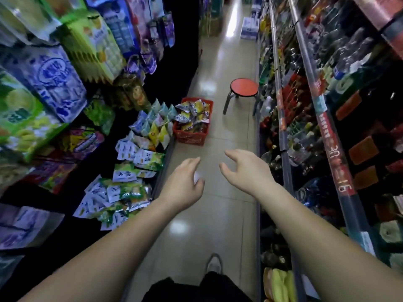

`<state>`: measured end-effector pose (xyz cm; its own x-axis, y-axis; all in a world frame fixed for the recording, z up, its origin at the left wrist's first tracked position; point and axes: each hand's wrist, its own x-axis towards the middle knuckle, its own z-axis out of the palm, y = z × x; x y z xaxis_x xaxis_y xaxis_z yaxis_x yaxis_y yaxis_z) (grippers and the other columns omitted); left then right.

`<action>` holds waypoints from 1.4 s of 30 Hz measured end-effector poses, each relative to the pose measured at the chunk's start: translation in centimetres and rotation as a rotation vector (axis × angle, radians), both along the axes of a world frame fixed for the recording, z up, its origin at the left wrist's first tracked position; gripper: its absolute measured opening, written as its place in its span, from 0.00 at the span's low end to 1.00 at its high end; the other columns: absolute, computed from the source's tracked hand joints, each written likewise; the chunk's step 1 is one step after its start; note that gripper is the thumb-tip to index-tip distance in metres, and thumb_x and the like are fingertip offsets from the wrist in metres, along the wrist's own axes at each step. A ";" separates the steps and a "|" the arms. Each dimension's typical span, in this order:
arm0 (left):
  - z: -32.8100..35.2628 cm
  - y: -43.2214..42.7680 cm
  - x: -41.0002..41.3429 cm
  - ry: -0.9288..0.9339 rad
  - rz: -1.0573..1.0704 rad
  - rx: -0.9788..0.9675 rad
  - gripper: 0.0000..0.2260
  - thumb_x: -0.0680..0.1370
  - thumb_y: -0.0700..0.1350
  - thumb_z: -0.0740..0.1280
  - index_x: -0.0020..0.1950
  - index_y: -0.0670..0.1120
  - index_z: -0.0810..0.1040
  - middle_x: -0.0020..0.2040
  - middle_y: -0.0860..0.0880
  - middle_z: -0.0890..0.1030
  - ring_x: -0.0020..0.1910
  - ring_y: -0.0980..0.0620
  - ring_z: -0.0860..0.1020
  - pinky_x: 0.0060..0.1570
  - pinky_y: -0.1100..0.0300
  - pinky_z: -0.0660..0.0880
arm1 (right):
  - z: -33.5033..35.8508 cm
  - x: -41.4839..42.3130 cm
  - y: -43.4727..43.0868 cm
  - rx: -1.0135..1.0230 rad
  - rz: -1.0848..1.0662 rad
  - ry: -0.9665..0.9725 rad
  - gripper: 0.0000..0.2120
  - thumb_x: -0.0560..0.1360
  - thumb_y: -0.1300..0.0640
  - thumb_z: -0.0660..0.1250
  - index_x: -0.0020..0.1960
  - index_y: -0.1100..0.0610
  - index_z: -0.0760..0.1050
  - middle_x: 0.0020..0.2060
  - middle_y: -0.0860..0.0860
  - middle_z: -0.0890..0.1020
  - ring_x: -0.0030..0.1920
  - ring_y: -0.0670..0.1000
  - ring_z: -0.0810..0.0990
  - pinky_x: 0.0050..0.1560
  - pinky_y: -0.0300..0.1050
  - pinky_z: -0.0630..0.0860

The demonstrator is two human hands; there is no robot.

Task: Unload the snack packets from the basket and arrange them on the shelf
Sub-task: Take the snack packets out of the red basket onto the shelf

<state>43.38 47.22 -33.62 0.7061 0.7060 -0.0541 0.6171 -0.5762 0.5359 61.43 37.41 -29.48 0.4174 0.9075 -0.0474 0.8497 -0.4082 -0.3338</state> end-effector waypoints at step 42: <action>-6.2 71.5 68.3 0.059 0.512 -0.275 0.27 0.80 0.50 0.65 0.79 0.46 0.66 0.74 0.47 0.73 0.73 0.48 0.71 0.69 0.57 0.68 | -8.9 71.3 80.9 -0.319 0.331 0.233 0.29 0.79 0.45 0.62 0.78 0.51 0.64 0.72 0.51 0.74 0.69 0.54 0.74 0.65 0.50 0.74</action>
<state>111.70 118.77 -39.83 0.2686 0.9110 -0.3129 0.8135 -0.0406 0.5801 132.74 118.27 -38.39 0.0561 0.9143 -0.4012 0.8687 -0.2428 -0.4318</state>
